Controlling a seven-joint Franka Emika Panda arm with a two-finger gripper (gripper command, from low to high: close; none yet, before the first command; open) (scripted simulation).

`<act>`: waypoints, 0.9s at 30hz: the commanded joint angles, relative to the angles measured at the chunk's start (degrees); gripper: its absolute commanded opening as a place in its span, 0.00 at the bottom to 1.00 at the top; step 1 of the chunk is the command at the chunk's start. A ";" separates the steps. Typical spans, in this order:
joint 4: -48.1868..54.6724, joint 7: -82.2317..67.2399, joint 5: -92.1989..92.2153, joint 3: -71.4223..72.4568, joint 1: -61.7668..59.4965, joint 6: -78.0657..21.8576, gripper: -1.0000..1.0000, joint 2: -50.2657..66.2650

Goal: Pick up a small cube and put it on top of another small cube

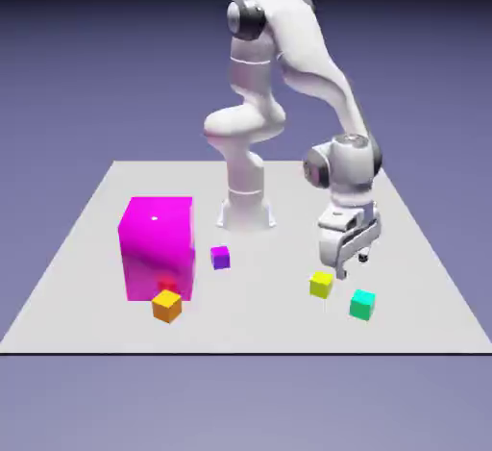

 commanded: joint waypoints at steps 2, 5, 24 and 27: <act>2.05 -2.25 0.39 -0.72 3.51 -1.76 0.50 4.15; 2.59 -2.76 0.91 -0.21 3.29 -0.21 0.50 6.49; -0.58 -0.67 0.36 -7.58 -10.57 -3.56 0.00 0.16; -1.79 0.08 0.34 -10.55 -16.80 -4.29 0.00 -1.69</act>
